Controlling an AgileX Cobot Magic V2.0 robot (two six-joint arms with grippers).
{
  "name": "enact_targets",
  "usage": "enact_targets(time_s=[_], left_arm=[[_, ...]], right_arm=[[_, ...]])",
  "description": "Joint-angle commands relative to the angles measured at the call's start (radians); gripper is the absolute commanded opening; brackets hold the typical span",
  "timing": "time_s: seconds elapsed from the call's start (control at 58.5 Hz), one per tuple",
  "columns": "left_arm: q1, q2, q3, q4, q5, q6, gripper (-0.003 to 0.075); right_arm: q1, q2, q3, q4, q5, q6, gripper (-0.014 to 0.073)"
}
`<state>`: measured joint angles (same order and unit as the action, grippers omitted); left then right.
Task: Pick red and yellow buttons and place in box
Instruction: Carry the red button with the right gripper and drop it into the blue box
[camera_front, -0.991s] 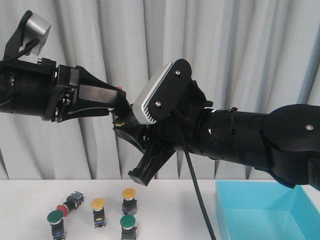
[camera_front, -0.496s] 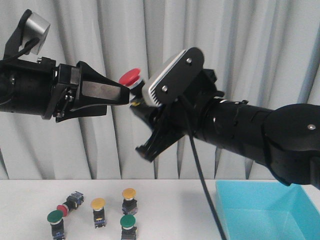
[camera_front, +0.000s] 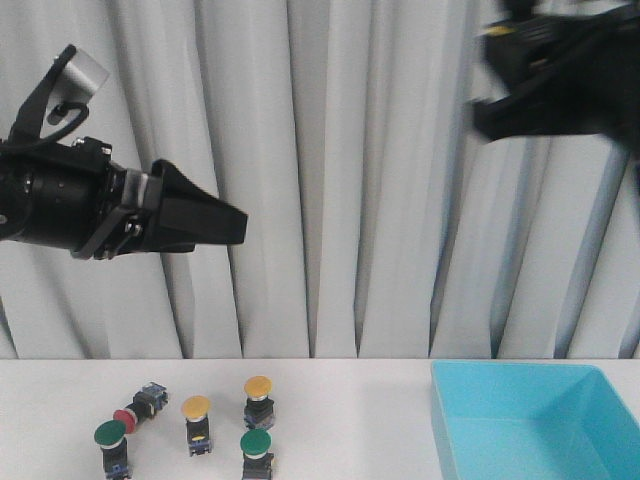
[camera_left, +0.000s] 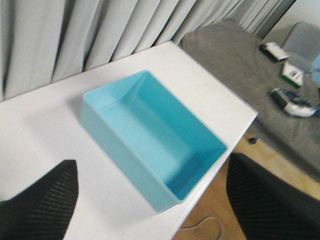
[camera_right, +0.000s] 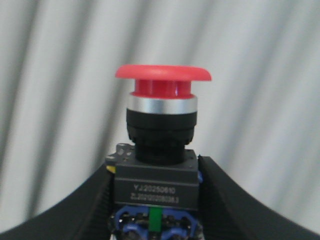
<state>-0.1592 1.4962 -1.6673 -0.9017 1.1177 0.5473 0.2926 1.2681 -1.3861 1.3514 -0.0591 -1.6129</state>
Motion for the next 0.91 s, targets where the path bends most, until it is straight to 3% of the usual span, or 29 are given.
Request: enact_targets(time_s=[0.0, 0.137, 0.274, 0.513, 0.701, 0.889], left_arm=[[-0.004, -0.038, -0.03, 0.015, -0.023, 0.0, 0.0551], [-0.004, -0.038, -0.03, 0.087, -0.023, 0.0, 0.0513], [-0.004, -0.037, -0.028, 0.144, -0.025, 0.0, 0.0479], [-0.004, -0.037, -0.028, 0.195, -0.018, -0.003, 0.0443], [-0.004, -0.037, -0.028, 0.195, 0.004, -0.003, 0.0443], [-0.004, -0.037, -0.028, 0.195, 0.006, -0.003, 0.0443]], right_arm=[[-0.113, -0.051, 0.014, 0.06, -0.01, 0.0, -0.0008], [-0.278, -0.052, 0.137, 0.137, 0.072, 0.001, -0.0008], [-0.367, -0.02, 0.279, 0.146, 0.202, 0.041, -0.0008], [-0.381, 0.148, 0.428, 0.09, 0.295, 0.122, -0.0008], [-0.381, 0.34, 0.437, 0.028, 0.39, 0.213, -0.0007], [-0.381, 0.51, 0.437, 0.028, 0.412, 0.214, -0.0006]])
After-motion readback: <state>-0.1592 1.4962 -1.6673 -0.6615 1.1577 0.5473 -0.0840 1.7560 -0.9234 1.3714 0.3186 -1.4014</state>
